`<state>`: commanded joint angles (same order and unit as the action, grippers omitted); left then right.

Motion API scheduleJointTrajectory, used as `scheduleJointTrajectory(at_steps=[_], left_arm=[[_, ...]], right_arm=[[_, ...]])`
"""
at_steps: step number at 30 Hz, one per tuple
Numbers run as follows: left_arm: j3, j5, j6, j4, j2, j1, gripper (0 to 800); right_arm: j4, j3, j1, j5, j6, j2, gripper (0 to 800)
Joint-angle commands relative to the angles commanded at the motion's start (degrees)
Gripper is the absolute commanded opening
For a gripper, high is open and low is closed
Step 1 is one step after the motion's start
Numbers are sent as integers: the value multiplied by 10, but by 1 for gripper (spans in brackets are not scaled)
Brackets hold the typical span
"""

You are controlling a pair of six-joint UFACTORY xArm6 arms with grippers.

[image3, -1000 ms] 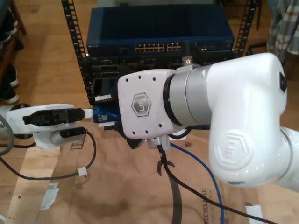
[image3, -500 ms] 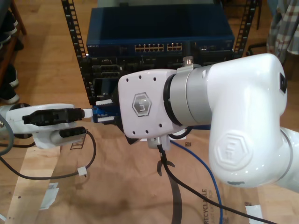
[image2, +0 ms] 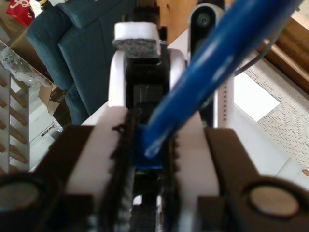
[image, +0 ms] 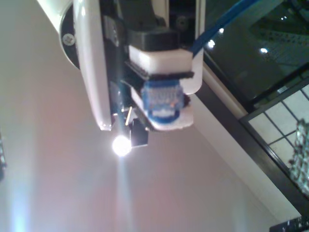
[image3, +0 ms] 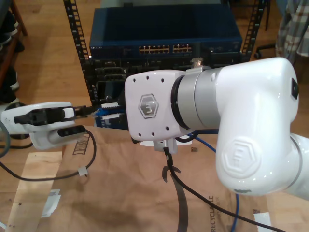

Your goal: Grab the cable and plug it in

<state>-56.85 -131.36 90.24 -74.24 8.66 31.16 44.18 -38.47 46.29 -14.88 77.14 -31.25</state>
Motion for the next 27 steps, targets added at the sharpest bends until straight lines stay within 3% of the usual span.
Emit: scheduleJointTrajectory(at_steps=[4, 11, 16, 20, 23, 27], left_arm=[[-18, 18, 0, 13, -3, 41, 799], [-42, 67, -4, 124, -24, 65, 799], [-88, 67, -6, 250, -41, 65, 799], [-120, 67, -33, 414, -62, 66, 799], [-113, 69, -92, 522, -93, 67, 799], [-76, 105, -174, 609, -131, 91, 799]], right_arm=[[-4, 19, -25, 33, 0, 15, 23], [-39, 64, -104, 99, 0, 28, 23], [-63, 80, -162, 146, -1, 59, 22], [-64, 93, -200, 194, -1, 84, 19], [-72, 102, -202, 251, -2, 100, 17], [-76, 114, -202, 310, -4, 116, 17]])
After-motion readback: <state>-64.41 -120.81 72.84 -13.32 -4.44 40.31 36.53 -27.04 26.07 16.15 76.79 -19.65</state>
